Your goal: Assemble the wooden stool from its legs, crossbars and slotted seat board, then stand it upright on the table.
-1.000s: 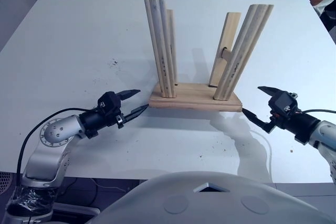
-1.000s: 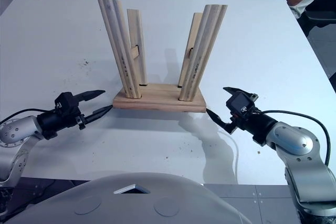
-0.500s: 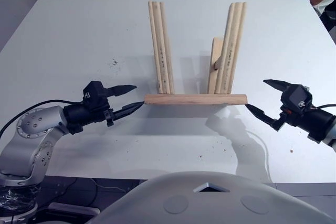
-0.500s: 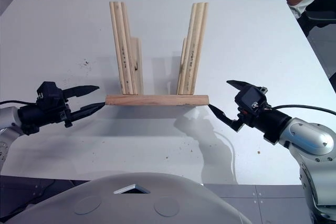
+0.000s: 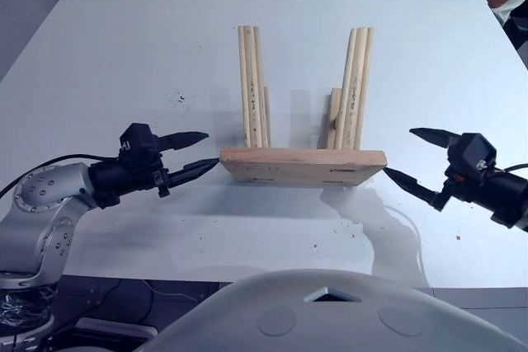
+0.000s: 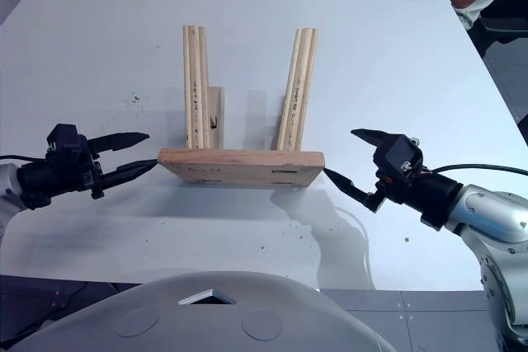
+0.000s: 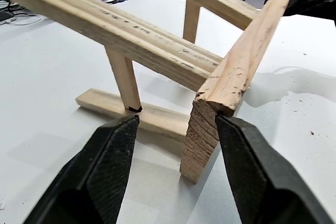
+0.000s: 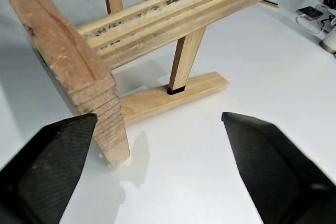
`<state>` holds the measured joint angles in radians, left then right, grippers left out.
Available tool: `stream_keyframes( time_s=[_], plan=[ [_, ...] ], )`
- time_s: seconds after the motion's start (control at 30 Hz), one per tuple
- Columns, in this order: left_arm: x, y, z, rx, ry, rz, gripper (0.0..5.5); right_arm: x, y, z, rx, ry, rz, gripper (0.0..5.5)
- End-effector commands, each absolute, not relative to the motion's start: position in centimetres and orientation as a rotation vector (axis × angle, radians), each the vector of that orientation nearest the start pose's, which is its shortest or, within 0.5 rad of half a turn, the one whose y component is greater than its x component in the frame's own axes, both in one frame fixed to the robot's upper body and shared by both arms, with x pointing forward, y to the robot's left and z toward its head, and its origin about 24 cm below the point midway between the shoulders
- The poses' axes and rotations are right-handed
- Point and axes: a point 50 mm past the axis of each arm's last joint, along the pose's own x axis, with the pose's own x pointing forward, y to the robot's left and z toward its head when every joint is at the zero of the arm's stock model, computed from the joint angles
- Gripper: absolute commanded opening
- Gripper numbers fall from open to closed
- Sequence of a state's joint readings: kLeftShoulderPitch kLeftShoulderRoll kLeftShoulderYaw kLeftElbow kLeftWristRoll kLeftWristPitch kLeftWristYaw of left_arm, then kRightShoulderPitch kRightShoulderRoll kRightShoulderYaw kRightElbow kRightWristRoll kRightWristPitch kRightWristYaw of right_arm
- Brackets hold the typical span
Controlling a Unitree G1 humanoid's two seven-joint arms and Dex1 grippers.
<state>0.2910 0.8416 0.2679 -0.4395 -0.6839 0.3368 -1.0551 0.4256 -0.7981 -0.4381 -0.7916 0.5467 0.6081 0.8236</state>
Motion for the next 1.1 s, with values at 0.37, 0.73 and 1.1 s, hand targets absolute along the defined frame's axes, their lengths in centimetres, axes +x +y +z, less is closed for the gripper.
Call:
stream_keyframes(
  time_s=[0.37, 0.73, 1.1],
  plan=[
    [18.8, 25.4, 6.1, 0.321, 0.282, -0.960, 2.72, 15.9, -24.4, 8.7, -0.255, 0.414, 0.771, 4.42],
    [18.6, 23.5, 1.2, 0.473, 0.335, -1.044, 2.72, 17.2, -23.2, 4.5, -0.346, 0.436, 0.781, 4.42],
    [18.4, 22.3, 1.0, 0.434, 0.319, -1.087, 2.19, 16.6, -21.8, 3.8, -0.322, 0.441, 0.843, 3.77]
  ],
)
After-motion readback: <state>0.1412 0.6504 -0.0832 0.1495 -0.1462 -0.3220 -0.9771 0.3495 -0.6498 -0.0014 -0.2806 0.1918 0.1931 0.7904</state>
